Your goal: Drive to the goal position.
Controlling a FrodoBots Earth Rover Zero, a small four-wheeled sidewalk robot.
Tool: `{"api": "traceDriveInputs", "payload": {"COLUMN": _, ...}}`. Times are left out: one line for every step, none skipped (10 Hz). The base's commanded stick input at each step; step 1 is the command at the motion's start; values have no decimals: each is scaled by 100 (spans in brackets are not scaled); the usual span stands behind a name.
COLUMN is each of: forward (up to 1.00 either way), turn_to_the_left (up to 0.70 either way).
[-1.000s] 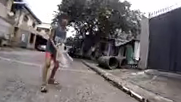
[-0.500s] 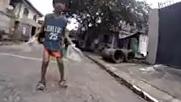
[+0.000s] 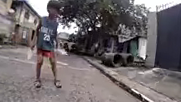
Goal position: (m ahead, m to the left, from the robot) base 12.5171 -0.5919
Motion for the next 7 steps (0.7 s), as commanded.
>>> {"api": "traceDriveInputs", "payload": {"forward": 0, "turn_to_the_left": 0}}
{"api": "traceDriveInputs", "payload": {"forward": 0, "turn_to_the_left": 0}}
{"api": "traceDriveInputs", "payload": {"forward": 0, "turn_to_the_left": 0}}
{"api": "traceDriveInputs", "payload": {"forward": 0, "turn_to_the_left": 0}}
{"api": "traceDriveInputs", "payload": {"forward": 0, "turn_to_the_left": 0}}
{"api": "traceDriveInputs", "payload": {"forward": 0, "turn_to_the_left": 0}}
{"api": "traceDriveInputs", "payload": {"forward": 0, "turn_to_the_left": 0}}
